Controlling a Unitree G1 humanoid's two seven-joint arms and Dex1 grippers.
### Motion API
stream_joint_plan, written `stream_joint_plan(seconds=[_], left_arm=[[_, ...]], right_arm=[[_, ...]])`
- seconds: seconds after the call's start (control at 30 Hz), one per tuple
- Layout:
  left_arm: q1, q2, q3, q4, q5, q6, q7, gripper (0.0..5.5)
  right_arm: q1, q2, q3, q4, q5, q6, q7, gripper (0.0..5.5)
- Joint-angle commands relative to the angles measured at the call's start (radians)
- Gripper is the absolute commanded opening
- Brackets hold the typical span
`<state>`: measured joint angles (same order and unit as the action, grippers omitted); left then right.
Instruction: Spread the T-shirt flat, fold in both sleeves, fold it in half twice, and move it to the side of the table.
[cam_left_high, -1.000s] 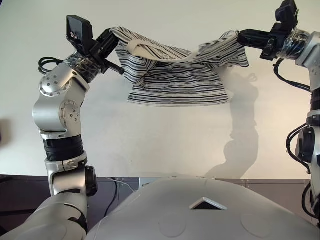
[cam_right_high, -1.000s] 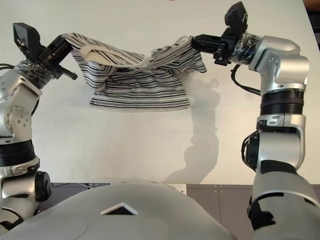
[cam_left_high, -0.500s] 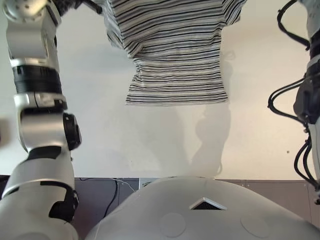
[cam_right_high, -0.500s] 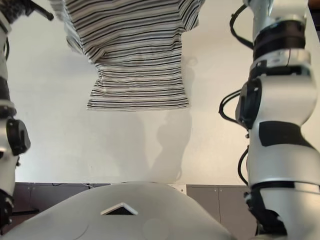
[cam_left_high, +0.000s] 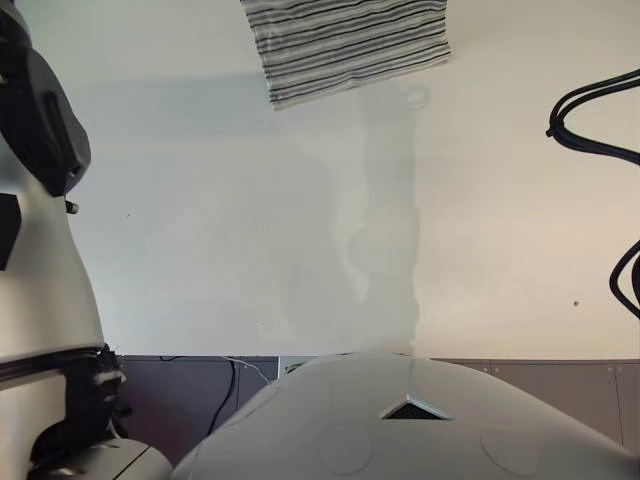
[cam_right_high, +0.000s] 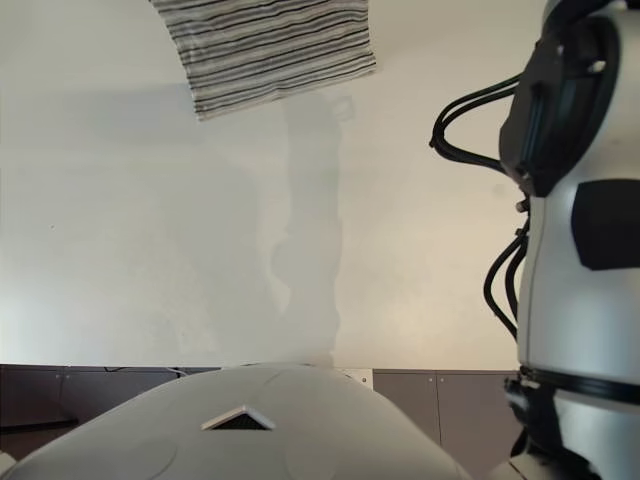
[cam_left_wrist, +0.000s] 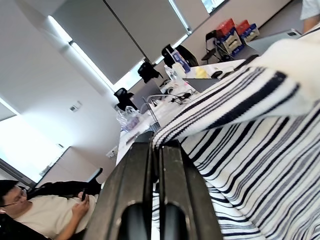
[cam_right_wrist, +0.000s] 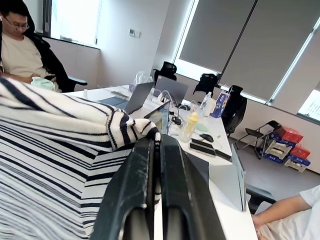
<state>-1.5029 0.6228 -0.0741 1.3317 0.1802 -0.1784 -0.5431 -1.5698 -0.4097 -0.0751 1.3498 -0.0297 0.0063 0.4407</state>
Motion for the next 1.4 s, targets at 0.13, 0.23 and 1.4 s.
stream_joint_plan(seconds=[0.13,0.23,1.4], left_arm=[[-0.065,0.033,0.033,-0.011,-0.012,-0.094,-0.146,0.1],[0.048,0.049,0.076,-0.097,-0.103,-0.153,-0.394,0.1],[2.025,0.223,-0.046,-1.978,-0.558,0.339,-0.534,0.1]], right_arm=[[-0.05,-0.079,-0.08,-0.005,0.019,-0.022,0.084,0.14],[-0.02,-0.112,-0.091,-0.031,0.04,-0.016,0.272,0.14],[1.548,-0.752,0.208,-1.429,0.334,0.108,1.172,0.14]])
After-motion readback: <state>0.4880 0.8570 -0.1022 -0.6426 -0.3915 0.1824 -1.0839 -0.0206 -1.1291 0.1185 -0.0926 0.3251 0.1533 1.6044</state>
